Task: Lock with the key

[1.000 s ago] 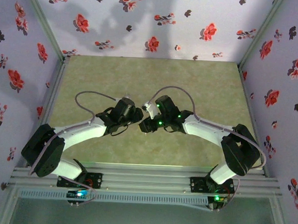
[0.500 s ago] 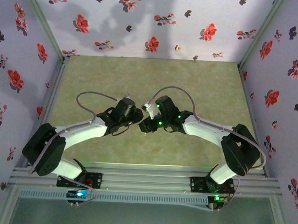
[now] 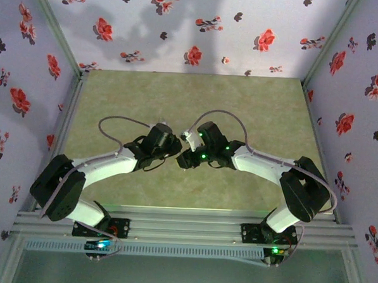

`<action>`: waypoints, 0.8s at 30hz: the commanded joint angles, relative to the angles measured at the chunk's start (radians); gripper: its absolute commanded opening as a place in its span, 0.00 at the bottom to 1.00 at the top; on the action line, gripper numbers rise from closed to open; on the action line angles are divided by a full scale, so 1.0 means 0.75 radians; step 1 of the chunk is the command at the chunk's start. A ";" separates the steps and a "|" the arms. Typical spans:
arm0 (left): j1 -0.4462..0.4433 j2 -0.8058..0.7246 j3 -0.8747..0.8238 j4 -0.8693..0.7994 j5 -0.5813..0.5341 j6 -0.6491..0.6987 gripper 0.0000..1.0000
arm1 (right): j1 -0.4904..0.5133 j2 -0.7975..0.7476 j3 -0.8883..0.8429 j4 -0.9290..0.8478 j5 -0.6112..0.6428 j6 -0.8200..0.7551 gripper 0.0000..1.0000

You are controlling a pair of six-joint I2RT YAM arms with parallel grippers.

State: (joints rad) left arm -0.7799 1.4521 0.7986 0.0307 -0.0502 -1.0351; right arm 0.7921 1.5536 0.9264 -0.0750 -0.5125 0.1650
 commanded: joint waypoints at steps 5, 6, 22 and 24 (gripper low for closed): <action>-0.007 0.020 0.002 -0.022 -0.003 0.008 0.00 | 0.005 -0.039 -0.006 0.054 -0.019 0.009 0.34; -0.007 0.019 -0.006 -0.016 -0.004 0.003 0.00 | 0.006 -0.040 -0.007 0.052 -0.018 0.009 0.35; 0.029 -0.001 -0.065 0.033 -0.009 -0.078 0.00 | 0.005 -0.081 -0.041 0.053 0.023 0.001 0.52; 0.033 -0.008 -0.067 0.029 -0.009 -0.074 0.00 | 0.007 -0.094 -0.053 0.053 0.036 0.003 0.54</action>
State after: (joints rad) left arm -0.7654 1.4525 0.7559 0.0376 -0.0490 -1.0725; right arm 0.7921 1.5169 0.9054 -0.0498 -0.5049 0.1673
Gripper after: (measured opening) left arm 0.094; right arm 0.535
